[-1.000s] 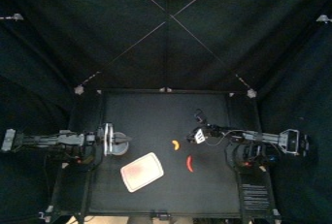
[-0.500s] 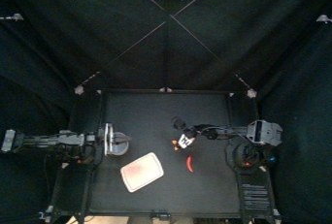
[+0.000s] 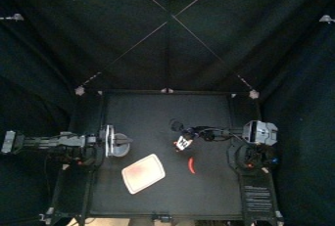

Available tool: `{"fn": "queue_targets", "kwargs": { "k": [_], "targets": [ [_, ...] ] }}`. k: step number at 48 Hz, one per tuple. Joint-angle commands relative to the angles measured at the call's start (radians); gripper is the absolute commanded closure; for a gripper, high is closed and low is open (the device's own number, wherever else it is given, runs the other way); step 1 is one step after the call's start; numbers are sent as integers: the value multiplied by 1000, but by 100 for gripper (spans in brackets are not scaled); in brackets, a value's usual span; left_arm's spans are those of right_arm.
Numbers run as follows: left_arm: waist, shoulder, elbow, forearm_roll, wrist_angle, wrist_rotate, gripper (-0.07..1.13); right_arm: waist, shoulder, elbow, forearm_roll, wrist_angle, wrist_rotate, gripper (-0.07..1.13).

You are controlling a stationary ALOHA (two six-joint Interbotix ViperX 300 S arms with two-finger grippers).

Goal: Pick the tangerine then place it on the pink plate
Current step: Pick the tangerine

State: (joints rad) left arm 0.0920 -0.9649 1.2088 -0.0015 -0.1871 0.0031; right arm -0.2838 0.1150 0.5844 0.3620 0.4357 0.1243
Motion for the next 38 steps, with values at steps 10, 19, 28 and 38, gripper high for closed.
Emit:
{"fn": "queue_targets", "kwargs": {
  "k": [10, 19, 28, 38],
  "targets": [
    [3, 5, -15, 0, -5, 0, 102, 9, 20, -26, 0, -29, 0, 2],
    [0, 6, -15, 0, -5, 0, 102, 11, 29, -28, 5, -32, 0, 3],
    [-5, 5, -12, 0, -5, 0, 102, 11, 35, -29, 6, -34, 0, 14],
    [-6, 5, -6, 0, -5, -2, 102, 23, 41, -34, 0, -34, -2, 29]
  ]
}}
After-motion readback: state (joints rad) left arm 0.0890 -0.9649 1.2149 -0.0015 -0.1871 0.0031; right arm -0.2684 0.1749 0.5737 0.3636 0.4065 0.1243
